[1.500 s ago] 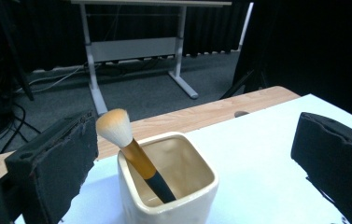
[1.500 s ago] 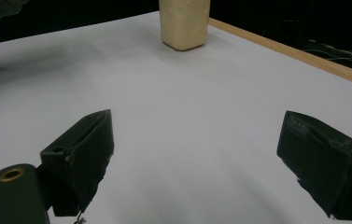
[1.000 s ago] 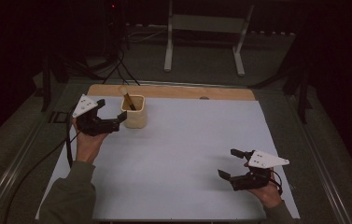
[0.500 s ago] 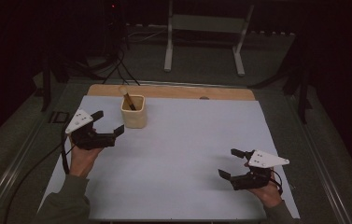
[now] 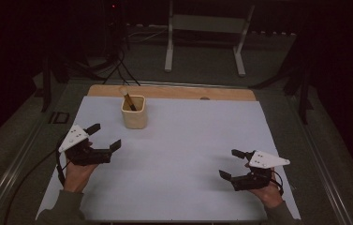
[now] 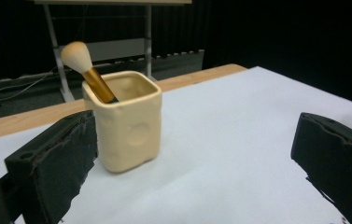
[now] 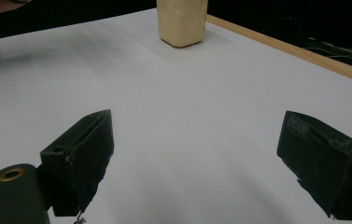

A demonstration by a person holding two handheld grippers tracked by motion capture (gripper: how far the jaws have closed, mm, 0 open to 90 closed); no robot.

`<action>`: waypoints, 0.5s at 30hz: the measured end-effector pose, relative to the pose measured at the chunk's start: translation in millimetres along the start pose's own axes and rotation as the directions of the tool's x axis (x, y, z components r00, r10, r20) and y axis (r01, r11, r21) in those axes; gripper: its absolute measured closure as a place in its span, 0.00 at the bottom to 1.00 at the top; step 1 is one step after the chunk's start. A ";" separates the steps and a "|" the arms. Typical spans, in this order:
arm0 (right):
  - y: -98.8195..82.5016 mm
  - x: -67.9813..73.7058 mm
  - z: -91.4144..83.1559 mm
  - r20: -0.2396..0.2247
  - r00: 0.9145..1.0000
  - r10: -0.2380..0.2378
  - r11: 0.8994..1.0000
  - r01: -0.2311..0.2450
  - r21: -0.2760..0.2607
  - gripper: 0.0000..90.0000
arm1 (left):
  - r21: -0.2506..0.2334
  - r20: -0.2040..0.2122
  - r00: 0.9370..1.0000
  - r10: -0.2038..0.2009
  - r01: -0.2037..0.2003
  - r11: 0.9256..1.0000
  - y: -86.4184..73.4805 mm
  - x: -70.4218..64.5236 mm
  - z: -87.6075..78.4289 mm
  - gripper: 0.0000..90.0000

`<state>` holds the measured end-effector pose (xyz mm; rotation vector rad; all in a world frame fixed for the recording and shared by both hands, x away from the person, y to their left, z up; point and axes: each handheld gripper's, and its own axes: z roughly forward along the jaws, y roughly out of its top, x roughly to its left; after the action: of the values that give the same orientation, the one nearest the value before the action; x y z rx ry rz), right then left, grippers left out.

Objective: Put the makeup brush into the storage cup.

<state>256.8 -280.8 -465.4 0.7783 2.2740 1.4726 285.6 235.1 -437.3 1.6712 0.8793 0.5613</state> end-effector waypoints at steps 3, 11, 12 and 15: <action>-0.2 -0.6 0.0 0.000 1.000 -0.001 1.000 0.001 0.000 0.12 | 0.008 0.004 1.000 0.000 0.000 1.000 -5.3 -2.2 -5.0 0.02; -0.3 -0.7 0.1 0.001 1.000 -0.001 1.000 0.001 -0.001 0.12 | 0.032 0.018 1.000 0.012 -0.012 0.999 -18.2 -9.3 -12.5 0.02; -0.3 -0.7 0.1 0.001 1.000 -0.002 1.000 0.002 -0.002 0.12 | 0.033 0.017 1.000 0.012 -0.013 0.999 -19.5 -10.2 -13.2 0.02; -0.2 -0.8 -0.4 0.000 1.000 0.001 1.000 -0.001 -0.002 0.12 | 0.032 0.022 1.000 0.016 -0.017 0.999 -21.8 -10.7 -15.3 0.02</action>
<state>257.2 -281.7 -465.5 0.7789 2.2720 1.4758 261.9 238.4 -453.2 1.7120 0.8639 0.5423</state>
